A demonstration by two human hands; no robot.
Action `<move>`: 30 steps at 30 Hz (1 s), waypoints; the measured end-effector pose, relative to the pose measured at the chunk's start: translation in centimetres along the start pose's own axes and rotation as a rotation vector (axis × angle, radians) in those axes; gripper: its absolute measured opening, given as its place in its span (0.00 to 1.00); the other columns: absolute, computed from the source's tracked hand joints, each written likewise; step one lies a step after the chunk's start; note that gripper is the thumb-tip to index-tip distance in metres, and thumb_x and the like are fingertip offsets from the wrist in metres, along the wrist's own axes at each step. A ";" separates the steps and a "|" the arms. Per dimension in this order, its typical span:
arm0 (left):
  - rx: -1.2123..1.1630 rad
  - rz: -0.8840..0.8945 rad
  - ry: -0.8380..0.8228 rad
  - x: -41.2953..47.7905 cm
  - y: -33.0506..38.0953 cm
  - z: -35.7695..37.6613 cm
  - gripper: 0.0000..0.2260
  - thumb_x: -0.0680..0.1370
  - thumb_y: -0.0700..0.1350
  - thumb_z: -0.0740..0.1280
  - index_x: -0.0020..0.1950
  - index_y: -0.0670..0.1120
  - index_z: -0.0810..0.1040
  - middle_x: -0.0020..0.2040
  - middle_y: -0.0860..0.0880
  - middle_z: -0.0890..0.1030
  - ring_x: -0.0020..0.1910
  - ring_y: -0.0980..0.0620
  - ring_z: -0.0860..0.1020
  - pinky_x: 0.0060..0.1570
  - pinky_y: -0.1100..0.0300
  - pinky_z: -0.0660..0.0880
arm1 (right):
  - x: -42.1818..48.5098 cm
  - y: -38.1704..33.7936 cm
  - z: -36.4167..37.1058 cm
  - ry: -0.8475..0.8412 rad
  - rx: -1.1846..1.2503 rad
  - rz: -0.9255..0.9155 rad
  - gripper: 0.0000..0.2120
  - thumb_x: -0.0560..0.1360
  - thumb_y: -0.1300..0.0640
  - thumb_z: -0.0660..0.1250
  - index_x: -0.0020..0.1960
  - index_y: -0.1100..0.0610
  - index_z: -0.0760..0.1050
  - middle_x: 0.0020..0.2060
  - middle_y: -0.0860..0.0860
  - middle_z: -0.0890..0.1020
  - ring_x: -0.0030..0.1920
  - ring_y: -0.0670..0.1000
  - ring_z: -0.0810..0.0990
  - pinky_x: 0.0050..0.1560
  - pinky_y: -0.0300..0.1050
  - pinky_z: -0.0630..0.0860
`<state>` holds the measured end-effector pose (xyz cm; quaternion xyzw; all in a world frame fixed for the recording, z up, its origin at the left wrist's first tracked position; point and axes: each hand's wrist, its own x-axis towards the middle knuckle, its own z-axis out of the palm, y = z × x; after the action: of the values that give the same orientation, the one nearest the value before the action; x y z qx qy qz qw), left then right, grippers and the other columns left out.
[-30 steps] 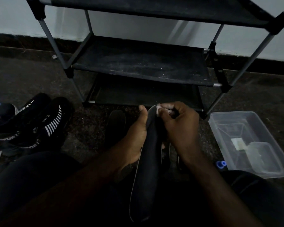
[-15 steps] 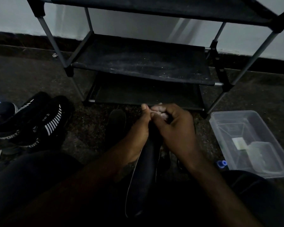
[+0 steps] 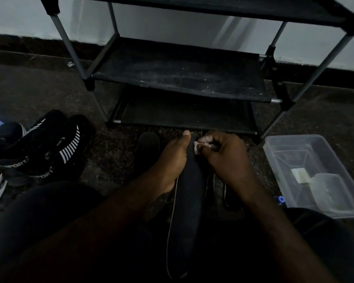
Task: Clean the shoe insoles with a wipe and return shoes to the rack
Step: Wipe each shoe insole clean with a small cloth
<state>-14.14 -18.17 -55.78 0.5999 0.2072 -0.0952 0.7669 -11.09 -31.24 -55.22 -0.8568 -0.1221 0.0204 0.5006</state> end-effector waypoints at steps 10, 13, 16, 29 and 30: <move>-0.042 0.013 0.252 1.4 0.2 -0.4 0.20 0.83 0.53 0.55 0.65 0.41 0.77 0.57 0.42 0.81 0.55 0.46 0.81 0.57 0.53 0.77 | -0.4 0.1 0.6 0.007 0.021 0.062 0.05 0.73 0.60 0.74 0.40 0.52 0.81 0.35 0.44 0.84 0.38 0.40 0.83 0.42 0.36 0.78; -0.122 -0.038 0.292 1.9 1.0 -0.4 0.20 0.85 0.47 0.51 0.69 0.35 0.69 0.55 0.39 0.78 0.44 0.51 0.77 0.45 0.66 0.74 | -0.6 0.2 1.0 -0.036 -0.024 0.079 0.06 0.72 0.58 0.75 0.39 0.51 0.81 0.34 0.42 0.84 0.38 0.39 0.83 0.43 0.39 0.81; -0.128 0.009 0.295 1.8 1.5 -0.7 0.20 0.84 0.48 0.53 0.68 0.34 0.70 0.59 0.38 0.77 0.47 0.48 0.78 0.52 0.58 0.75 | -0.7 0.4 1.4 -0.071 -0.040 0.075 0.03 0.73 0.57 0.75 0.40 0.52 0.82 0.34 0.43 0.85 0.38 0.40 0.84 0.44 0.43 0.82; -0.109 -0.008 -0.096 -0.4 0.8 0.5 0.22 0.83 0.56 0.53 0.50 0.48 0.84 0.51 0.44 0.85 0.52 0.49 0.83 0.54 0.57 0.78 | -0.4 -1.3 1.5 0.178 0.374 0.026 0.04 0.76 0.65 0.70 0.50 0.59 0.82 0.41 0.48 0.86 0.44 0.43 0.85 0.46 0.35 0.78; -0.150 -0.030 -0.106 -0.5 0.8 0.4 0.24 0.83 0.57 0.51 0.47 0.49 0.85 0.49 0.44 0.85 0.49 0.50 0.83 0.50 0.59 0.79 | -0.6 -1.6 1.6 0.164 0.387 -0.009 0.05 0.76 0.66 0.70 0.50 0.59 0.82 0.41 0.47 0.86 0.44 0.43 0.85 0.45 0.34 0.78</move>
<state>-14.14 -18.40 -54.75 0.5315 0.1820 -0.1223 0.8182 -12.20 -29.31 -54.70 -0.7430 -0.0788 -0.0286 0.6640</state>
